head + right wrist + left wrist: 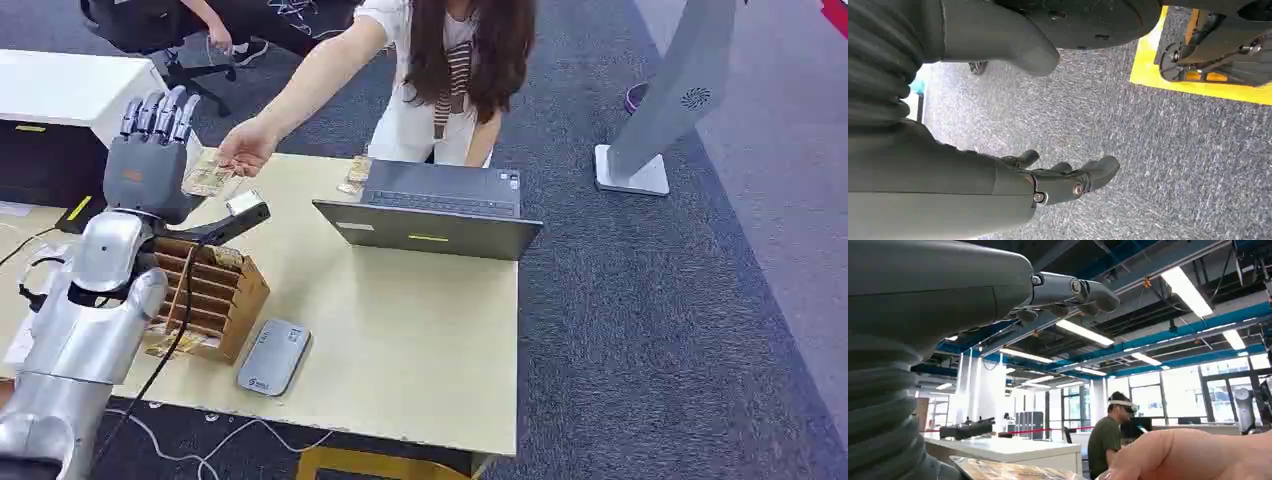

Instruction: Pass the card to the sensor for recognition and then transmit it.

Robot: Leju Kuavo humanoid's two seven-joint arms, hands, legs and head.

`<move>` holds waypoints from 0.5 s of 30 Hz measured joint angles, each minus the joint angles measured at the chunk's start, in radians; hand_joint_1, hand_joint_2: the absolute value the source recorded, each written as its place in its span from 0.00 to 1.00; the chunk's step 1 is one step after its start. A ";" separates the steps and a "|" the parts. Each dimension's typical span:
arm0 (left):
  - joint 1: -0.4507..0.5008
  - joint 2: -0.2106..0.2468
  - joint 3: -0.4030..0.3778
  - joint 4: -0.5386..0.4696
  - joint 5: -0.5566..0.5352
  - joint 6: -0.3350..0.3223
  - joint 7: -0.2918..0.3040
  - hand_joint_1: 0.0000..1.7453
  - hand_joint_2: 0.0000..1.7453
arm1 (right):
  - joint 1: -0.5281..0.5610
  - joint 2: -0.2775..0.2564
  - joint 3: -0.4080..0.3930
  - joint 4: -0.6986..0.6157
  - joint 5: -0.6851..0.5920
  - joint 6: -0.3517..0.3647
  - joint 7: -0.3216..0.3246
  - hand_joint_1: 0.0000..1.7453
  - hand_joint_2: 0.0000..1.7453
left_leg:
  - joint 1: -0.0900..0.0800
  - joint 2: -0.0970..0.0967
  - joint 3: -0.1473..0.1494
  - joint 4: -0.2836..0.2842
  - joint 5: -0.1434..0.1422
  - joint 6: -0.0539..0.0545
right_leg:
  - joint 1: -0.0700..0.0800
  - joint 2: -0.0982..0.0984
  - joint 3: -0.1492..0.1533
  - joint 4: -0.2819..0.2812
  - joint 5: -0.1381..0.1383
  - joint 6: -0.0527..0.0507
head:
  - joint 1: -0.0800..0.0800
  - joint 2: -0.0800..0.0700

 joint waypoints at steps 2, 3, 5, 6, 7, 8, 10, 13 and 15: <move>-0.004 0.000 -0.005 0.003 0.000 0.000 0.000 1.00 1.00 | 0.000 0.000 0.003 0.000 0.000 0.000 0.000 0.00 1.00 | 0.000 0.000 0.000 0.000 0.000 0.000 | 0.000 0.000 0.000 0.000 0.000 0.000 | 0.000 0.000; -0.005 0.000 -0.009 0.004 0.000 0.000 0.000 1.00 1.00 | 0.000 0.000 0.004 0.000 0.000 0.000 0.000 0.00 1.00 | 0.000 0.000 0.000 0.000 0.000 0.000 | 0.000 0.000 0.000 0.000 0.000 0.000 | 0.000 0.000; -0.006 0.000 -0.015 0.005 0.000 0.000 0.000 1.00 1.00 | 0.000 0.000 0.004 0.001 -0.002 0.000 0.000 0.00 1.00 | 0.000 0.000 0.000 0.000 0.000 0.000 | 0.000 0.000 0.000 0.000 0.000 0.000 | 0.000 0.000; -0.008 0.000 -0.019 0.005 0.001 0.000 0.000 1.00 1.00 | 0.000 0.000 0.005 0.001 -0.003 0.000 0.000 0.00 1.00 | 0.000 0.000 0.000 0.000 0.000 0.000 | 0.000 0.000 0.000 0.000 0.000 0.000 | 0.000 0.000; -0.009 -0.001 -0.023 0.005 0.001 0.000 0.000 1.00 1.00 | 0.000 0.000 0.005 0.001 -0.003 0.000 0.000 0.00 1.00 | 0.000 0.000 0.000 0.000 0.000 0.000 | 0.000 0.000 0.000 0.000 0.000 0.000 | 0.000 0.000; -0.009 -0.001 -0.026 0.005 0.002 0.000 -0.005 1.00 1.00 | 0.000 0.000 0.005 0.001 -0.003 0.000 0.000 0.00 1.00 | 0.000 0.000 0.000 0.000 0.000 0.000 | 0.000 0.000 0.000 0.000 0.000 0.000 | 0.000 0.000; -0.008 -0.001 -0.037 0.005 0.003 0.000 -0.008 1.00 1.00 | 0.000 0.000 0.005 0.002 -0.003 0.000 0.000 0.00 1.00 | 0.000 0.000 0.000 0.000 0.000 0.000 | 0.000 0.000 0.000 0.000 0.000 0.000 | 0.000 0.000; -0.008 -0.005 -0.040 0.005 0.004 0.000 -0.009 1.00 1.00 | 0.000 0.000 0.005 0.002 -0.003 0.000 0.000 0.00 1.00 | 0.000 0.000 0.000 0.000 0.000 0.000 | 0.000 0.000 0.000 0.000 0.000 0.000 | 0.000 0.000; -0.009 -0.006 -0.041 0.005 0.004 0.000 -0.010 1.00 1.00 | 0.000 0.000 0.005 0.002 -0.003 0.000 0.000 0.00 1.00 | 0.000 0.000 0.000 0.000 0.000 0.000 | 0.000 0.000 0.000 0.000 0.000 0.000 | 0.000 0.000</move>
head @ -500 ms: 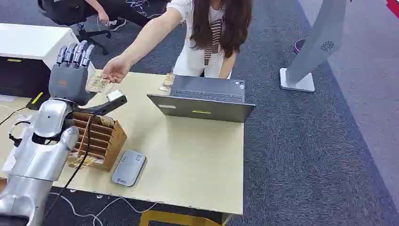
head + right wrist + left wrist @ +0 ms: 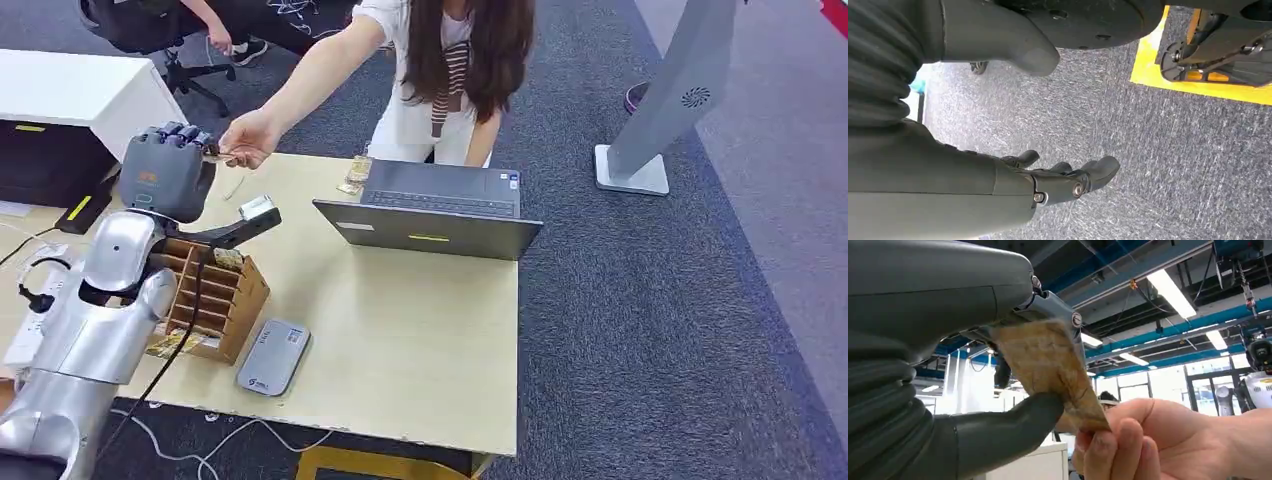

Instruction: Pass the card to the sensor for recognition and then transmit it.

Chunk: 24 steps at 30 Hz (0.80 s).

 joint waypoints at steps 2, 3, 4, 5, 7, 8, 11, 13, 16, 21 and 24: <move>0.000 -0.002 -0.002 0.000 0.000 0.000 -0.003 1.00 1.00 | 0.000 0.000 0.000 0.000 0.000 0.000 0.000 0.00 1.00 | 0.000 0.000 0.000 0.000 0.000 0.000 | 0.000 0.000 0.000 0.000 0.000 0.000 | 0.000 0.000; 0.000 -0.003 -0.003 -0.001 0.000 0.000 -0.005 1.00 1.00 | 0.000 0.000 0.000 0.000 0.000 0.000 0.000 0.00 1.00 | 0.000 0.000 0.000 0.000 0.000 0.000 | 0.000 0.000 0.000 0.000 0.000 0.000 | 0.000 0.000; 0.000 -0.004 -0.006 -0.003 0.000 0.000 -0.006 1.00 1.00 | 0.000 0.000 0.000 0.000 0.000 0.000 0.000 0.00 1.00 | 0.000 0.000 0.000 0.000 0.000 0.000 | 0.000 0.000 0.000 0.000 0.000 0.000 | 0.000 0.000; 0.000 -0.004 -0.008 -0.006 0.002 0.000 -0.006 1.00 1.00 | 0.000 0.000 0.000 0.000 0.000 0.000 0.000 0.00 1.00 | 0.000 0.000 0.000 0.000 0.000 0.000 | 0.000 0.000 0.000 0.000 0.000 0.000 | 0.000 0.000; 0.001 -0.006 -0.013 -0.012 0.006 0.000 -0.006 1.00 1.00 | 0.000 0.000 0.000 0.000 -0.001 0.000 0.000 0.00 1.00 | 0.000 0.000 0.000 0.000 0.000 0.000 | 0.000 0.000 0.000 0.000 0.000 0.000 | -0.001 0.000; 0.002 -0.006 -0.015 -0.017 0.011 0.001 -0.009 1.00 1.00 | 0.000 0.000 0.000 0.000 -0.001 0.000 0.000 0.00 1.00 | 0.000 0.000 0.000 0.000 0.000 0.000 | 0.000 0.000 0.000 0.000 0.000 0.000 | 0.000 0.000; 0.017 -0.008 -0.016 -0.041 0.035 0.011 -0.020 1.00 1.00 | 0.000 0.000 0.000 0.000 -0.003 -0.001 0.000 0.00 1.00 | 0.000 0.000 0.000 0.000 0.000 0.000 | 0.000 0.000 0.000 0.000 0.000 0.000 | 0.000 0.000; 0.038 -0.008 -0.016 -0.069 0.061 0.028 -0.035 1.00 1.00 | 0.000 0.000 0.000 0.000 -0.008 -0.002 0.000 0.00 1.00 | 0.000 0.000 0.000 0.000 0.000 0.000 | 0.000 0.000 0.000 0.000 0.000 0.000 | 0.000 0.000; 0.112 -0.008 -0.016 -0.142 0.107 0.076 -0.071 1.00 1.00 | 0.001 0.000 0.000 0.000 -0.021 -0.010 -0.002 0.00 1.00 | 0.000 0.000 0.000 0.000 0.000 0.000 | 0.000 0.000 0.000 0.000 0.000 0.000 | 0.000 0.000; 0.338 -0.015 -0.016 -0.333 0.131 0.177 -0.129 1.00 1.00 | 0.002 0.000 -0.002 0.000 -0.047 -0.024 -0.008 0.00 1.00 | 0.000 0.002 0.000 0.000 -0.002 0.000 | 0.000 0.003 -0.001 -0.001 -0.001 0.000 | 0.000 0.000; 0.440 -0.019 -0.016 -0.404 0.125 0.198 -0.135 1.00 1.00 | 0.004 0.000 -0.002 0.000 -0.050 -0.029 -0.011 0.00 1.00 | 0.000 0.001 -0.001 0.000 -0.002 0.000 | 0.000 0.001 -0.001 -0.001 -0.001 0.001 | 0.000 0.000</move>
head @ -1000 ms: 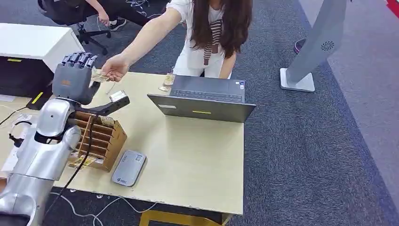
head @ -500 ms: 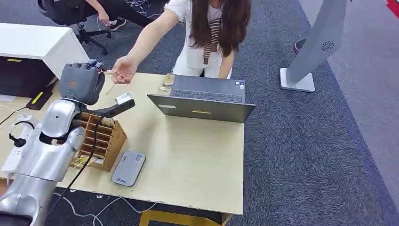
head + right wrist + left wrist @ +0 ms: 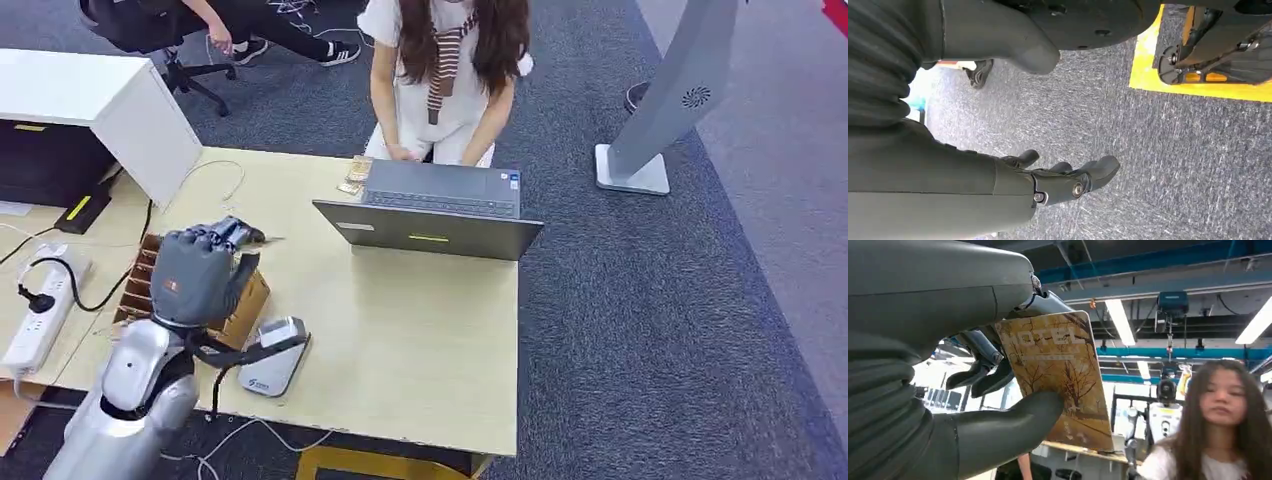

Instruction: Pass the card to the sensor for recognition and then transmit it.

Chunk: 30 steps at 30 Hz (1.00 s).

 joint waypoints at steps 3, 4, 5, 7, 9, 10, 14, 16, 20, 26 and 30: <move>0.032 0.000 0.000 -0.036 0.002 0.000 -0.003 1.00 1.00 | 0.000 0.000 0.000 0.000 0.000 -0.001 0.000 0.00 1.00 | 0.000 -0.001 0.000 0.000 0.000 0.000 | 0.000 -0.001 0.001 0.000 0.000 0.000 | 0.000 0.000; 0.041 0.000 0.000 -0.044 0.005 -0.001 -0.007 1.00 1.00 | 0.000 0.000 0.000 0.000 0.000 -0.002 0.000 0.00 1.00 | 0.000 0.000 0.000 0.000 0.001 0.000 | 0.000 -0.001 0.001 0.000 0.000 0.000 | 0.000 0.000; 0.055 0.000 0.000 -0.053 0.007 -0.002 -0.009 1.00 1.00 | 0.000 0.000 0.000 0.000 -0.001 -0.004 0.000 0.00 1.00 | 0.000 0.000 0.000 0.000 0.001 0.000 | 0.000 -0.001 0.001 0.000 0.001 0.000 | 0.000 0.000; 0.097 -0.002 0.000 -0.069 0.000 -0.015 -0.007 1.00 1.00 | 0.001 0.000 -0.001 0.000 -0.005 -0.006 0.000 0.00 1.00 | 0.000 0.000 0.001 0.000 0.001 0.000 | 0.000 0.000 0.002 0.000 0.001 0.000 | 0.000 0.000; 0.136 -0.002 0.000 -0.073 -0.005 -0.054 0.010 1.00 1.00 | 0.001 0.000 -0.002 0.000 -0.006 -0.007 0.000 0.00 1.00 | 0.000 0.000 0.001 0.000 0.001 0.000 | 0.000 0.000 0.001 0.000 0.001 0.000 | 0.000 0.000; 0.154 -0.002 0.000 -0.073 -0.005 -0.076 0.021 1.00 1.00 | 0.001 0.000 -0.003 0.000 -0.006 -0.007 0.000 0.00 1.00 | 0.000 0.000 0.001 0.000 0.001 0.000 | 0.000 0.000 0.001 0.000 0.001 0.000 | 0.000 0.000; 0.186 0.002 0.000 -0.068 -0.011 -0.174 0.066 1.00 1.00 | 0.001 0.000 -0.003 0.000 -0.006 -0.007 0.002 0.00 1.00 | 0.000 -0.001 0.000 0.000 0.001 0.000 | 0.000 -0.001 0.001 0.000 0.001 0.000 | 0.000 0.000; 0.187 0.003 0.000 -0.053 -0.024 -0.231 0.094 1.00 1.00 | 0.001 0.000 -0.003 0.000 -0.006 -0.007 0.003 0.00 1.00 | 0.000 -0.001 0.000 0.000 0.001 0.000 | 0.000 -0.001 0.001 0.000 0.001 0.000 | 0.000 0.000; 0.186 0.003 0.000 -0.024 -0.034 -0.307 0.130 1.00 1.00 | 0.001 0.000 -0.003 0.000 -0.015 -0.007 0.011 0.00 1.00 | 0.000 0.000 0.001 0.000 0.001 0.000 | 0.000 -0.001 0.001 0.000 0.001 0.000 | 0.000 0.000; 0.178 0.006 0.000 0.004 -0.027 -0.363 0.153 1.00 1.00 | 0.001 0.000 -0.003 0.000 -0.017 -0.005 0.011 0.00 1.00 | 0.000 0.000 0.001 0.000 0.001 0.000 | 0.000 -0.001 0.001 0.000 0.001 0.000 | 0.000 0.000; 0.171 0.008 0.000 0.029 -0.022 -0.391 0.172 1.00 1.00 | 0.001 0.000 -0.003 0.000 -0.017 -0.004 0.012 0.00 1.00 | 0.000 0.000 0.001 0.000 0.001 0.000 | 0.000 -0.001 0.001 0.000 0.001 0.000 | 0.000 0.000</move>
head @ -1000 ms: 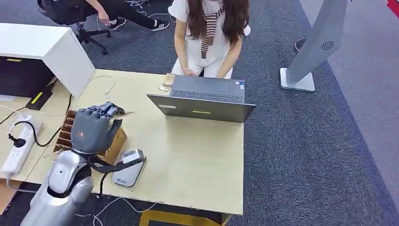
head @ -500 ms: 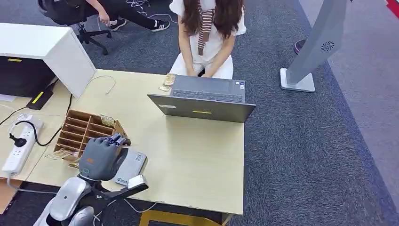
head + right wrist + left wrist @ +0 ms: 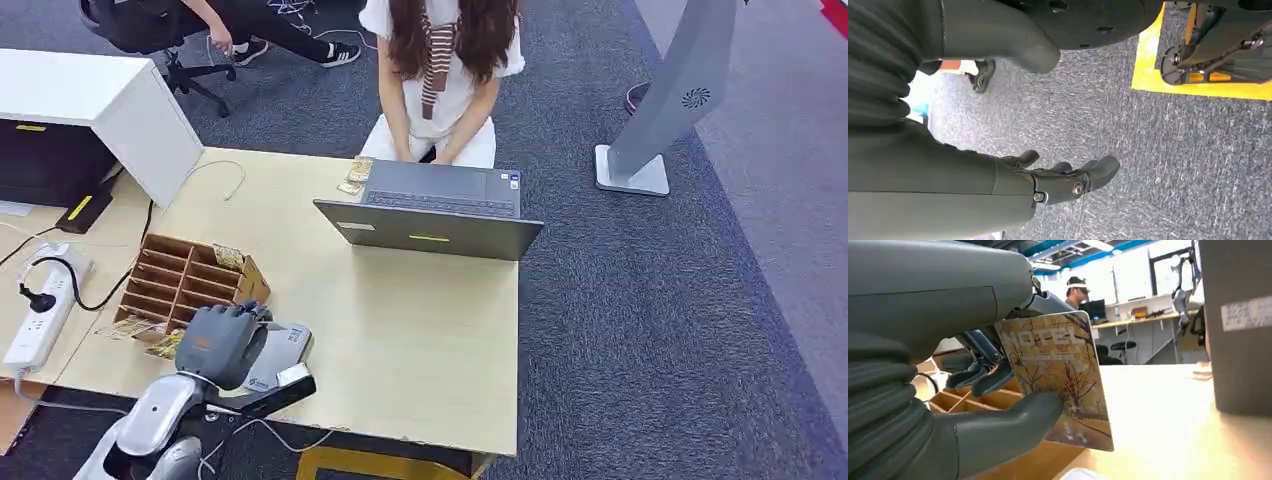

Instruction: Pass the card to the sensor for recognition and then transmit it.

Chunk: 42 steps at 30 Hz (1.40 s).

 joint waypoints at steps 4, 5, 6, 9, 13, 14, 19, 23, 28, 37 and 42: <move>0.000 0.005 0.000 0.022 0.005 -0.012 0.009 1.00 1.00 | 0.000 0.000 0.000 0.000 0.000 0.000 0.000 0.00 1.00 | 0.000 0.000 0.000 0.000 0.000 0.000 | 0.000 0.000 0.000 0.000 0.000 0.000 | 0.000 0.000; 0.000 0.006 0.000 0.027 0.007 -0.021 0.013 1.00 1.00 | 0.000 0.000 0.000 0.000 0.000 0.000 0.000 0.00 1.00 | 0.000 0.000 0.000 0.000 0.000 0.000 | 0.000 0.000 0.000 0.000 0.000 0.000 | 0.000 0.000; 0.000 0.008 0.000 0.032 0.010 -0.033 0.019 1.00 1.00 | 0.000 0.000 0.000 0.000 0.000 0.000 0.000 0.00 1.00 | 0.000 0.000 0.000 0.000 0.000 0.000 | 0.000 0.000 0.000 0.000 0.000 0.000 | 0.000 0.000; 0.001 0.021 0.000 0.046 0.020 -0.066 0.033 1.00 1.00 | 0.000 0.000 0.000 0.000 0.000 0.002 0.002 0.00 1.00 | 0.000 0.000 0.000 0.000 0.000 0.000 | 0.000 0.000 0.000 0.000 0.000 0.000 | 0.000 0.000; 0.005 0.038 0.000 0.059 0.033 -0.085 0.038 1.00 1.00 | 0.000 0.000 0.000 0.000 0.000 0.002 0.004 0.00 1.00 | 0.000 0.000 0.000 0.000 0.000 0.000 | 0.000 0.000 0.000 0.000 0.000 0.000 | 0.000 0.000; 0.005 0.042 0.000 0.062 0.036 -0.090 0.040 1.00 1.00 | 0.000 0.000 0.000 0.000 0.000 0.002 0.004 0.00 1.00 | 0.000 0.000 0.000 0.000 0.000 0.000 | 0.000 0.000 0.000 0.000 0.000 0.000 | 0.000 0.000; 0.007 0.050 0.000 0.072 0.044 -0.100 0.042 1.00 1.00 | 0.000 0.000 0.000 0.000 0.000 0.002 0.005 0.00 1.00 | 0.000 0.000 0.000 0.000 0.000 0.000 | 0.000 0.000 0.000 0.000 0.000 0.000 | 0.000 0.000; 0.007 0.053 0.000 0.075 0.044 -0.100 0.042 1.00 1.00 | 0.000 0.000 0.000 0.000 0.000 0.002 0.005 0.00 1.00 | 0.000 0.000 0.000 0.000 0.000 0.000 | 0.000 0.000 0.000 0.000 0.000 0.000 | 0.000 0.000; 0.006 0.055 0.000 0.077 0.044 -0.100 0.042 1.00 1.00 | 0.000 0.000 0.000 0.000 0.000 0.002 0.005 0.00 1.00 | 0.000 0.000 0.000 0.000 0.000 0.000 | 0.000 0.000 0.000 0.000 0.000 0.000 | 0.000 0.000; 0.006 0.055 0.000 0.079 0.061 -0.099 0.042 1.00 1.00 | 0.000 0.000 0.000 0.000 0.000 0.002 0.003 0.00 1.00 | 0.000 0.000 0.000 0.000 0.000 0.000 | 0.000 -0.001 0.000 0.000 0.000 0.000 | 0.000 0.000; 0.005 0.036 0.000 0.083 0.049 -0.032 0.029 1.00 1.00 | 0.000 0.000 0.000 0.000 0.000 0.002 0.000 0.00 1.00 | 0.000 0.000 0.000 0.000 0.001 0.000 | 0.000 0.000 0.000 0.000 0.000 0.000 | 0.000 0.000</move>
